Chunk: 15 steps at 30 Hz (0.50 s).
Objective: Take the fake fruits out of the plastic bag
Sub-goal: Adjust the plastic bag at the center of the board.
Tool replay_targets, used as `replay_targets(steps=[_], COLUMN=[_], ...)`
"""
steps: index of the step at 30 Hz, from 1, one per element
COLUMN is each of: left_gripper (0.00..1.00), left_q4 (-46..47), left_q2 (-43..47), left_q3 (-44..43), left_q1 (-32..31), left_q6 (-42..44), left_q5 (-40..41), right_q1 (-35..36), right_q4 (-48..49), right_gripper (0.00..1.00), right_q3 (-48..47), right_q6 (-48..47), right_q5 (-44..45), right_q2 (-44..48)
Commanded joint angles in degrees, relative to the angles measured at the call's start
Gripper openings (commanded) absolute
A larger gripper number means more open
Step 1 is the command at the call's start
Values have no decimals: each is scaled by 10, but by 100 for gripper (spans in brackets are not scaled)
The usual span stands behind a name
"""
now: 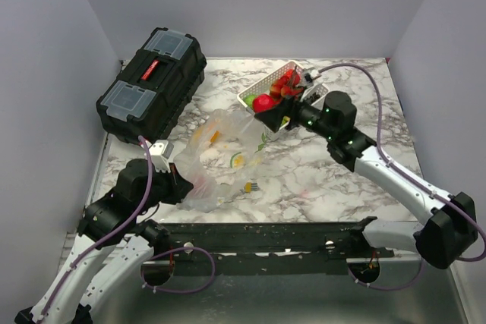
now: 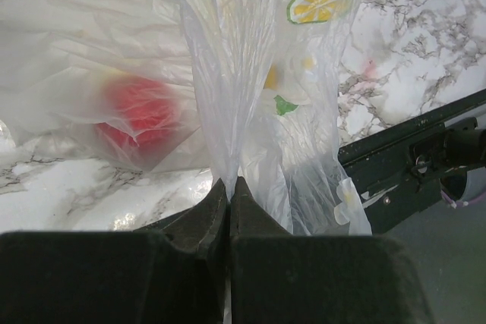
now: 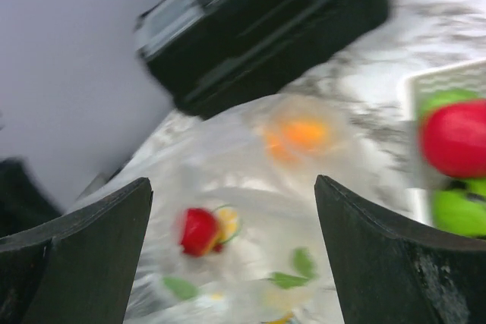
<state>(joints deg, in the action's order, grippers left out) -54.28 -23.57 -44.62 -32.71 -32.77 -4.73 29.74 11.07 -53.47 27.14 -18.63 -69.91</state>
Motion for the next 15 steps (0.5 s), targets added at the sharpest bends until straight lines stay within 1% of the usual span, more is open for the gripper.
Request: replay_targets(steps=[1, 3, 6, 8, 11, 13, 15], left_gripper=[0, 0, 0, 0, 0, 0, 0], left_q4=[4, 4, 4, 5, 6, 8, 8], left_q2=[-1, 0, 0, 2, 10, 15, 17], left_q3=[-6, -6, -6, -6, -6, -6, -6], left_q1=[2, 2, 2, 1, 2, 1, 2], left_q6=[5, 5, 5, 5, 6, 5, 5], left_q5=[-3, -4, -4, -4, -5, -4, -3], right_q1=[135, 192, 243, 251, 251, 252, 252], right_q4=[39, 65, 81, 89, 79, 85, 83], right_gripper=[90, 90, 89, 85, 74, 73, 69], right_q3=[-22, -26, -35, -39, -44, -37, -36], right_q6=[-44, -69, -89, -75, -52, -52, -54], right_q5=[-14, -14, -21, -29, -13, -11, -3], right_q2=[14, 12, -12, -39, -91, -124, -164])
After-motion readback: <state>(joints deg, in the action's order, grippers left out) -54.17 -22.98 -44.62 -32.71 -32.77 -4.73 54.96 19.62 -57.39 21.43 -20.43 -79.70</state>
